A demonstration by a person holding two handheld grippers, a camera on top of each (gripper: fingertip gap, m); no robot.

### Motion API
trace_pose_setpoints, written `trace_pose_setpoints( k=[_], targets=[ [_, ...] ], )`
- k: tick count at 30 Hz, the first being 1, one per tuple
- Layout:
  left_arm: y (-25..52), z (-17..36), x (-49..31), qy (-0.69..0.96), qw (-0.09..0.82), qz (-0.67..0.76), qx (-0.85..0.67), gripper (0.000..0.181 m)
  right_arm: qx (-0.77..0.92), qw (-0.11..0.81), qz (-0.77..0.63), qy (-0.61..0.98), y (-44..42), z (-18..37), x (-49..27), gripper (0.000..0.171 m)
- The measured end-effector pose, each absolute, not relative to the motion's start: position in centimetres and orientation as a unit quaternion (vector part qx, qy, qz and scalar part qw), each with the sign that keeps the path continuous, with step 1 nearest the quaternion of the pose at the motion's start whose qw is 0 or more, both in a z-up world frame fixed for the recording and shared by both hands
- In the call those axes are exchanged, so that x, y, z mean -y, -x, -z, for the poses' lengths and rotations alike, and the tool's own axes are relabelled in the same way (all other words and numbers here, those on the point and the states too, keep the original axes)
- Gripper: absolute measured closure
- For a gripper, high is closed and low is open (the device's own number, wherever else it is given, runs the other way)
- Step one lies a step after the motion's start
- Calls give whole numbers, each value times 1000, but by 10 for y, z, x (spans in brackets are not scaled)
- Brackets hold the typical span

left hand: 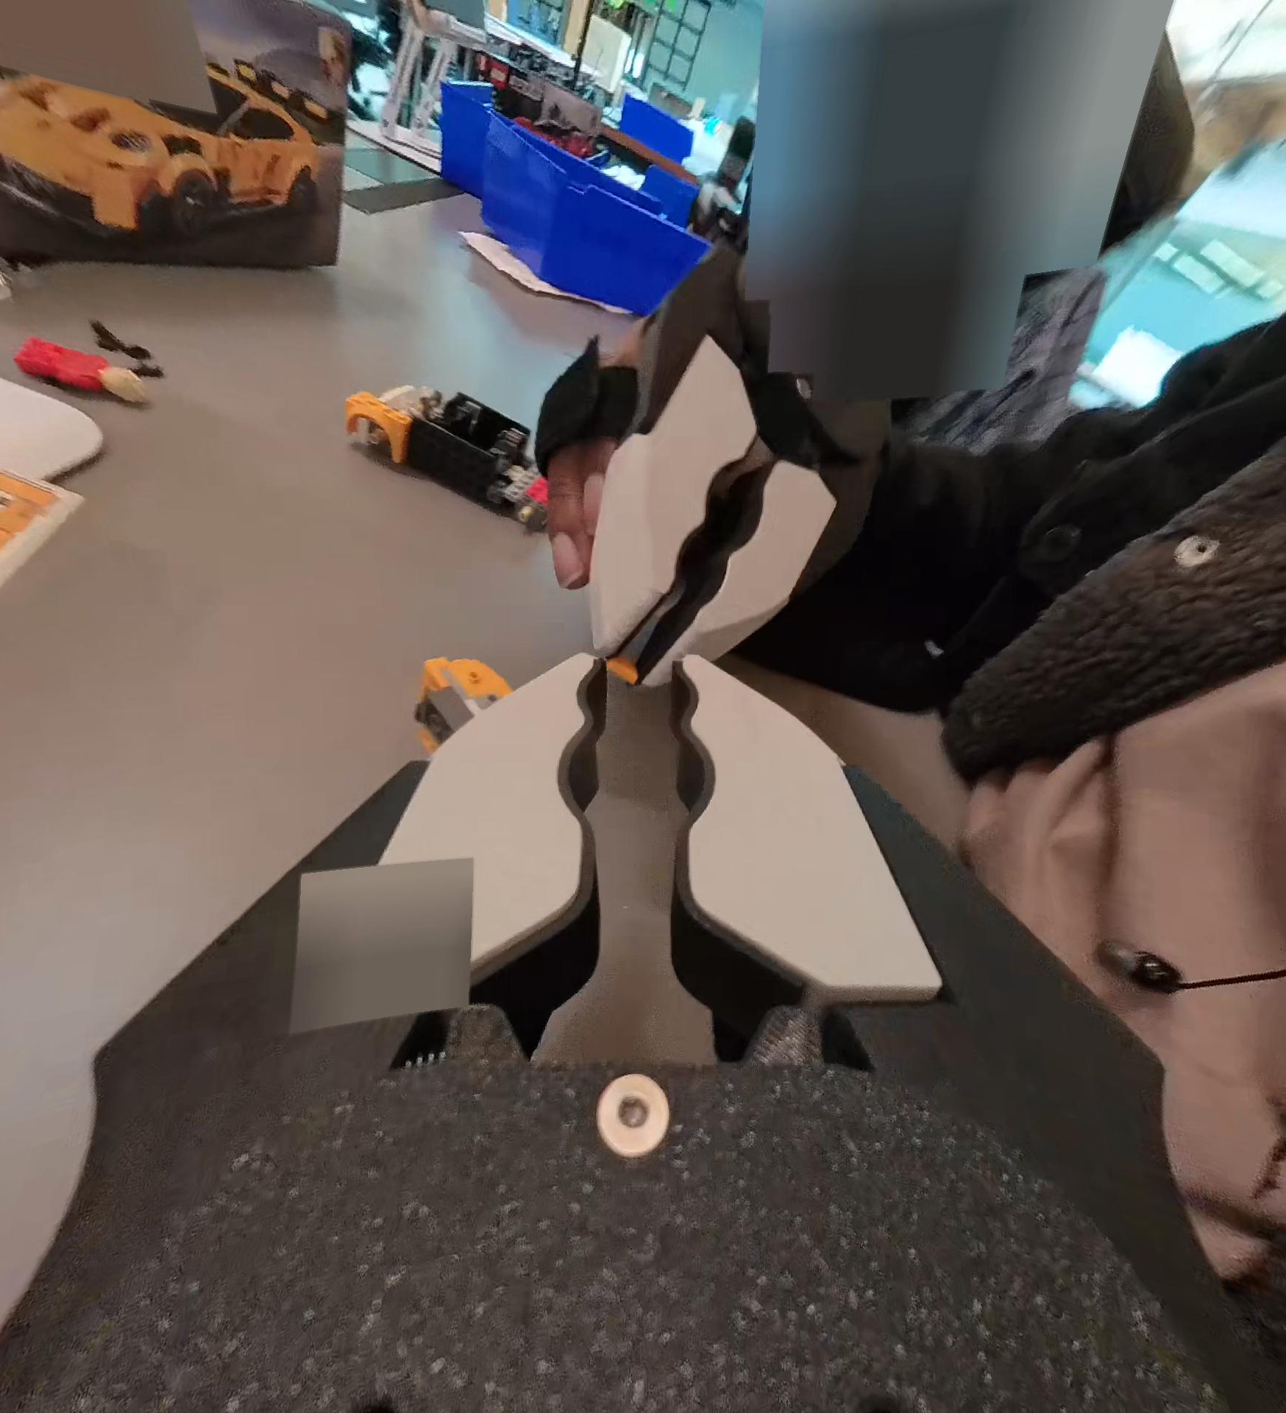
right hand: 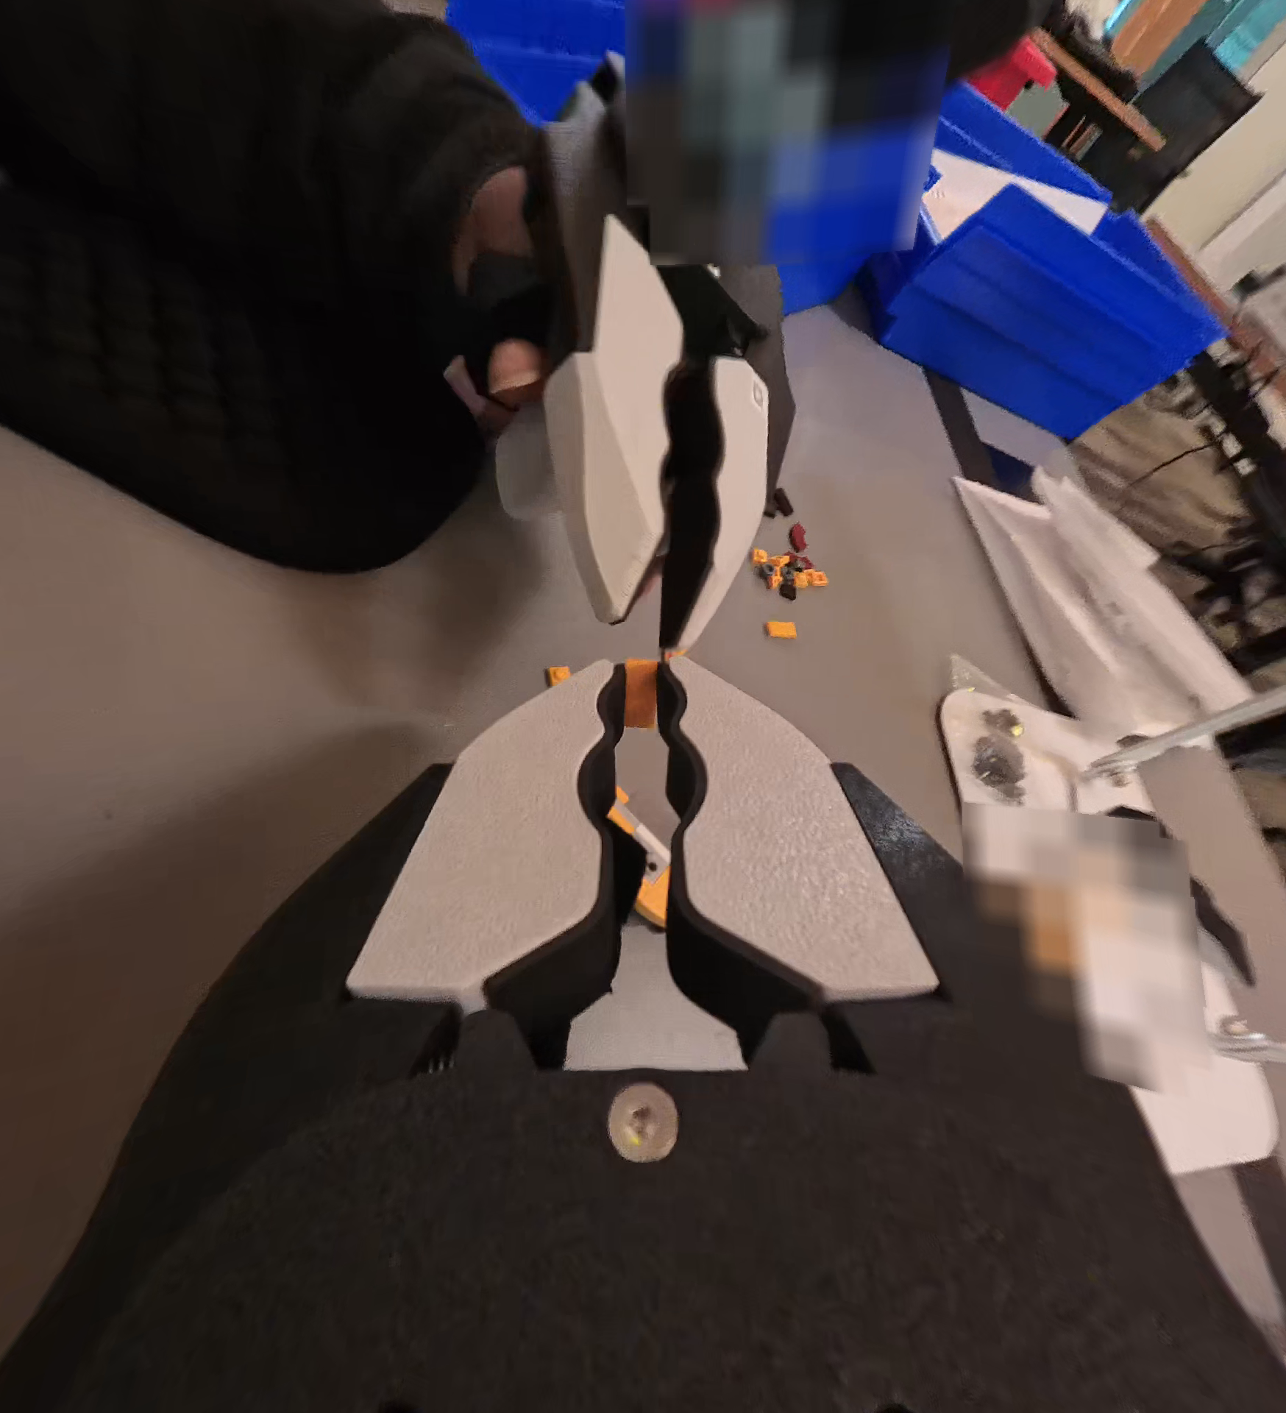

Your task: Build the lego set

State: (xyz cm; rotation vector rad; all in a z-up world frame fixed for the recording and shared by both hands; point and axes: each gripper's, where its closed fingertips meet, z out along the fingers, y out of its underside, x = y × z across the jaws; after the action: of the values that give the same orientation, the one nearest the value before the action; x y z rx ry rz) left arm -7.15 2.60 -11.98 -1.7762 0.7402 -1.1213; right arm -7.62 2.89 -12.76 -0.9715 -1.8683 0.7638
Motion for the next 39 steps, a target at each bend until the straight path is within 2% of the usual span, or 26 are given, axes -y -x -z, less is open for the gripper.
trace_pose_setpoints(
  k=[8, 13, 21, 26, 30, 35, 39],
  targets=[
    [71, 126, -26, 723, 388, 514, -249, 165, 766, 483, -239, 350, 80, 123, -25, 163],
    [70, 122, -22, 711, 363, 556, -230, 172, 770, 489, -232, 338, 80, 122, -22, 163],
    [71, 116, -19, 698, 363, 571, -235, 178, 766, 508, -225, 324, 81, 117, -20, 164],
    [74, 111, -22, 695, 399, 544, -248, 180, 742, 514, -259, 343, 82, 109, -23, 162],
    [82, 96, -27, 671, 462, 521, -255, 180, 691, 505, -336, 394, 79, 94, -34, 159],
    [84, 70, -21, 613, 559, 474, -294, 179, 632, 425, -466, 451, 79, 85, -32, 152],
    [82, 62, -16, 588, 599, 440, -321, 180, 594, 370, -559, 445, 80, 73, -15, 153]
  ],
)
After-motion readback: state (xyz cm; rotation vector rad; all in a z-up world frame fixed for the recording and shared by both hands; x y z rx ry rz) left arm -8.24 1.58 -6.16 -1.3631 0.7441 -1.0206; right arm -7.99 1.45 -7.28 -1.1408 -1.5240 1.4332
